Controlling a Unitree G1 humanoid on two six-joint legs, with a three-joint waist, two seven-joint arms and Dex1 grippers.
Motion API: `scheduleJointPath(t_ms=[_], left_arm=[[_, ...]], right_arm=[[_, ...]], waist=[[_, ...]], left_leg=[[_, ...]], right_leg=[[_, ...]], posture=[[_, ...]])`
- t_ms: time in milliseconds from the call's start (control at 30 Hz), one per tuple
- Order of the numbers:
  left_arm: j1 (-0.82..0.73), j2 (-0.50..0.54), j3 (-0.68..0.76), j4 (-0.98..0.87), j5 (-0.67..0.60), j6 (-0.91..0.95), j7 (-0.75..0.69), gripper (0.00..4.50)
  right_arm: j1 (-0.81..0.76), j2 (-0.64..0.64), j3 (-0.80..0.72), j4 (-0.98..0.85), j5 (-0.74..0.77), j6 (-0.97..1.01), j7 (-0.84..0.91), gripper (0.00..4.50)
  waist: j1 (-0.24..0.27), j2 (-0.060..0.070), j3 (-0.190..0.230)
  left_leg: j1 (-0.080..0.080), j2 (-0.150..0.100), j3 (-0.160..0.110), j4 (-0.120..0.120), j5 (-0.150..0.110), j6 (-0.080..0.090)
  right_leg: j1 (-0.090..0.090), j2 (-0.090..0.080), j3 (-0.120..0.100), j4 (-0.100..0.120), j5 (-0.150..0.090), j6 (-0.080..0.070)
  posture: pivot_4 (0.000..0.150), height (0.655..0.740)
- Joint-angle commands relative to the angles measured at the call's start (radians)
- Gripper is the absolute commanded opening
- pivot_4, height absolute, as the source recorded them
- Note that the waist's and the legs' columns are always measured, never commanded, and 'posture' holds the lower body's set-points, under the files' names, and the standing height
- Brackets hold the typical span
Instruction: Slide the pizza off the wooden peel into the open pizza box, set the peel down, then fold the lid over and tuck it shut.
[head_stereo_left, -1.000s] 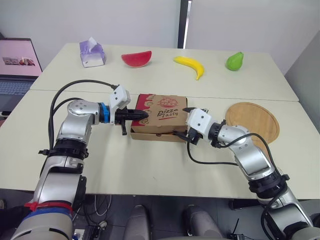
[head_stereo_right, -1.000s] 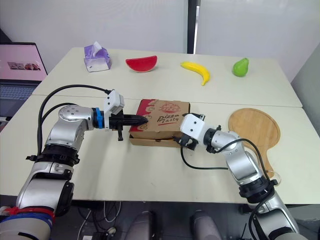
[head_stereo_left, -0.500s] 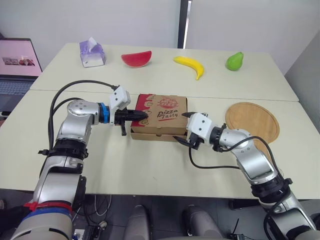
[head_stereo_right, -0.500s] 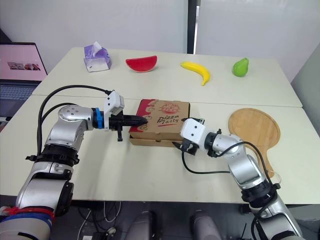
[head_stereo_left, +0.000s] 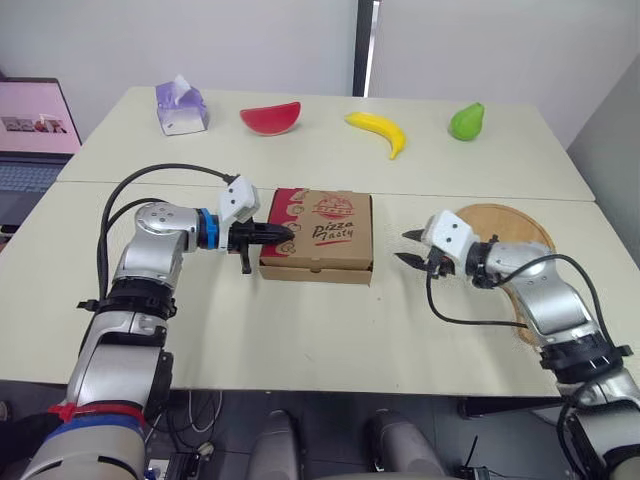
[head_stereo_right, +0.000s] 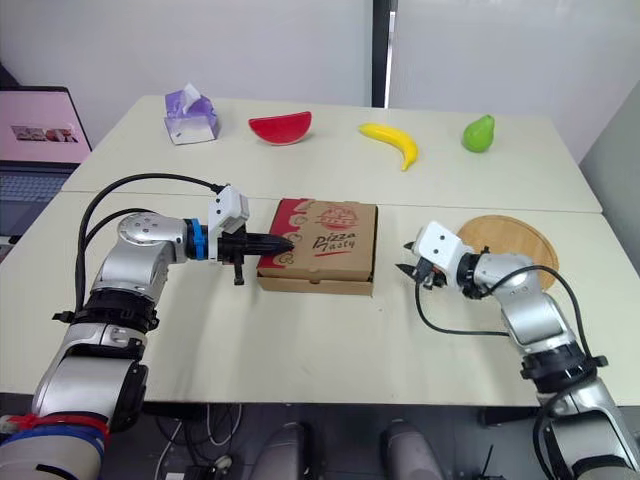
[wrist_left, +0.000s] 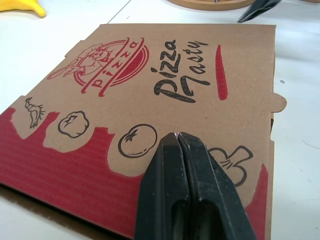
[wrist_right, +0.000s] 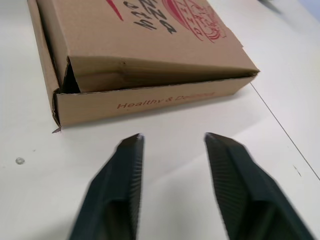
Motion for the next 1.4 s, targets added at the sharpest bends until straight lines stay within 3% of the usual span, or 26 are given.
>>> scheduleJointPath(t_ms=[33,100,333,600,800,900,1100,1400], left_arm=[[-0.017,0.002,0.001,-0.01,0.002,-0.014,-0.003,0.0],[-0.016,0.002,0.002,-0.014,0.001,-0.011,-0.002,0.0],[-0.019,-0.001,0.001,-0.011,0.004,-0.01,0.005,0.0],[-0.006,0.005,0.006,-0.02,0.001,-0.012,0.006,0.0],[-0.006,0.01,-0.001,-0.01,0.019,-0.03,0.016,0.0],[-0.006,0.014,-0.017,0.007,0.053,-0.053,0.04,0.0],[0.02,0.027,-0.06,0.035,0.129,-0.094,0.087,0.0],[0.05,0.015,-0.06,0.045,0.132,-0.114,0.133,0.0]], right_arm=[[-0.043,0.044,0.028,0.027,-0.013,-0.049,0.002,0.57],[-0.059,0.081,0.036,0.031,-0.007,-0.045,-0.004,0.03],[-0.066,0.119,0.025,0.03,0.003,-0.029,0.002,0.03],[-0.049,0.055,-0.029,0.01,-0.027,-0.04,-0.05,0.03],[-0.062,0.166,-0.035,-0.125,0.047,0.126,-0.094,0.03],[-0.05,0.205,0.009,-0.124,0.014,0.184,-0.123,0.03],[-0.01,0.185,0.093,-0.086,-0.064,0.26,-0.145,0.03],[-0.001,0.202,0.071,-0.068,-0.036,0.341,-0.175,0.03]], waist=[[0.0,0.0,0.0],[0.001,0.0,0.0],[0.005,0.0,0.0],[0.007,0.0,0.0],[-0.002,0.0,0.0],[0.0,0.0,0.0],[0.007,0.0,0.0],[0.007,0.0,-0.006]], left_leg=[[0.0,0.0,0.0,0.0,0.0,0.0],[0.0,0.0,0.0,0.0,0.0,0.0],[0.0,0.0,0.0,0.0,0.0,0.0],[0.0,0.0,0.0,0.0,0.0,0.0],[0.0,0.001,0.0,0.0,0.0,0.0],[0.0,0.0,-0.001,0.0,0.0,0.0],[0.0,0.0,0.0,0.0,0.0,0.0],[0.003,0.0,0.0,0.0,0.0,0.0]], right_leg=[[0.0,0.0,0.0,0.0,0.0,0.0],[0.0,0.0,0.0,0.0,0.0,0.0],[0.0,0.0,0.0,0.0,0.0,0.0],[0.0,-0.001,0.0,0.0,0.0,0.0],[0.0,0.0,0.0,0.001,0.0,0.0],[0.0,0.0,0.0,0.001,0.0,0.0],[0.0,-0.001,0.0,0.001,0.0,0.0],[0.003,-0.001,0.0,0.001,0.0,0.0]], posture=[[0.15,0.74],[0.15,0.74],[0.15,0.74],[0.15,0.74],[0.15,0.74],[0.15,0.74],[0.15,0.74],[0.15,0.74]])
